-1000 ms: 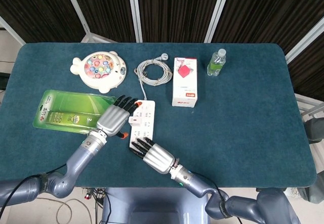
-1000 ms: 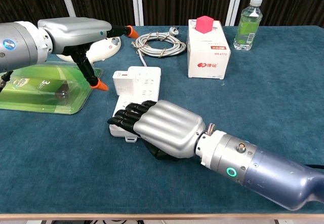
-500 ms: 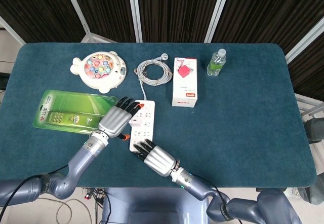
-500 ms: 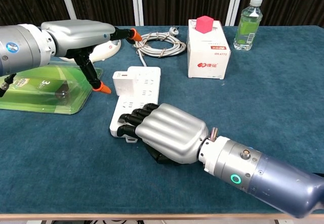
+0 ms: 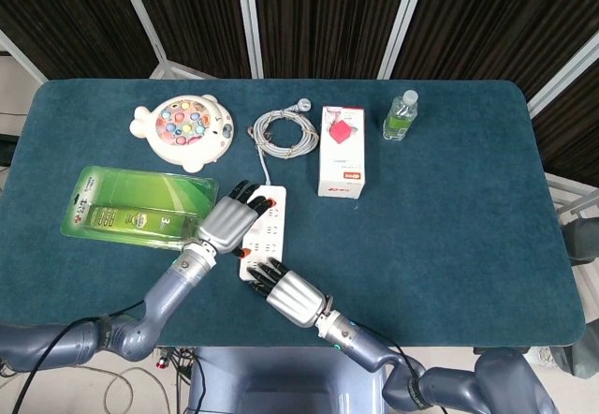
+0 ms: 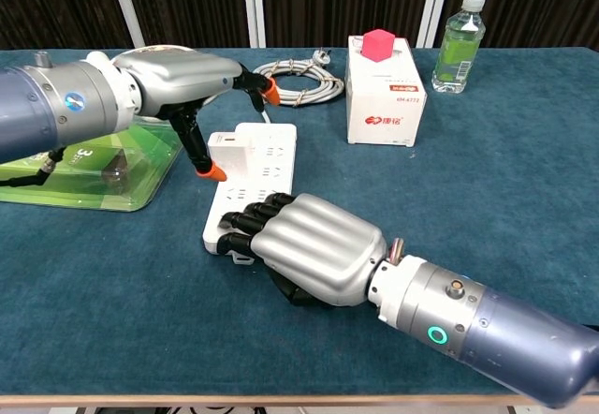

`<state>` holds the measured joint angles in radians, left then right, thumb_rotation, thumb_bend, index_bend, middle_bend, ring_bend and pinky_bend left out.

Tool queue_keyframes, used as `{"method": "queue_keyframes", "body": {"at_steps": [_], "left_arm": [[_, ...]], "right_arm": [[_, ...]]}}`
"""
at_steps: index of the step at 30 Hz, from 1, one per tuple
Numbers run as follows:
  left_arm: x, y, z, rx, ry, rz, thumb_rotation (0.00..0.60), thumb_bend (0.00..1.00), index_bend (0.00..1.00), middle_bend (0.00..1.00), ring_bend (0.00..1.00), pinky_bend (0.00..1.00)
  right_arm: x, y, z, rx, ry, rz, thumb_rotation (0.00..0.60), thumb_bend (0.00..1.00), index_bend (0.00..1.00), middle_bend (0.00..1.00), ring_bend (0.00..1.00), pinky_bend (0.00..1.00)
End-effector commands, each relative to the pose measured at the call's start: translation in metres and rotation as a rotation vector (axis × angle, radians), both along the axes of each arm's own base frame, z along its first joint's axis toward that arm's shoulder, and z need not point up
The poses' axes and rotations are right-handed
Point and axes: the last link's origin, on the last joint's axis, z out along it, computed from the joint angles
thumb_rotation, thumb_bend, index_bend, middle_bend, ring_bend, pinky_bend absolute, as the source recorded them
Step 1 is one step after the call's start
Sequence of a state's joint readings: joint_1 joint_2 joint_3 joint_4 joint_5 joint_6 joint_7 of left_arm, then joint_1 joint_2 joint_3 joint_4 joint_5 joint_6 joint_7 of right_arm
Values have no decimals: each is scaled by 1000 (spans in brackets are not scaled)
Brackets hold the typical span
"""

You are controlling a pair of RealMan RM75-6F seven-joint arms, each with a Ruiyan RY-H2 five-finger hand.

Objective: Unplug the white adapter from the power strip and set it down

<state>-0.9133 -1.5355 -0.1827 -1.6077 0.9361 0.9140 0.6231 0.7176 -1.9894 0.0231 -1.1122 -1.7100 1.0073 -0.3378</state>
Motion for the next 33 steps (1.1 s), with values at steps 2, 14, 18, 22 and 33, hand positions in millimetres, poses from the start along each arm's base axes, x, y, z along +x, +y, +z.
{"method": "queue_keyframes", "body": {"at_steps": [2, 14, 18, 22, 33], "left_arm": [[1, 1, -4, 7, 10, 1, 600, 102, 251, 300, 36, 19], [10, 6, -23, 68, -1, 91, 600, 194, 337, 358, 56, 19], [5, 7, -29, 62, 16, 122, 600, 218, 376, 359, 56, 19], [-1, 9, -31, 60, 50, 120, 600, 241, 424, 366, 56, 19], [-13, 14, -28, 78, 109, 93, 600, 246, 456, 411, 65, 18]], "right_arm": [[0, 0, 0, -1, -2, -3, 600, 1000, 217, 212, 187, 190], [-3, 1, 1, 2, -7, -3, 600, 1000, 218, 212, 187, 190], [-5, 0, 1, 1, -1, -7, 600, 1000, 218, 212, 187, 190], [-7, 0, 1, 1, 1, -12, 600, 1000, 218, 212, 187, 190], [-7, 0, 2, -5, -1, -8, 600, 1000, 220, 212, 187, 190]]}}
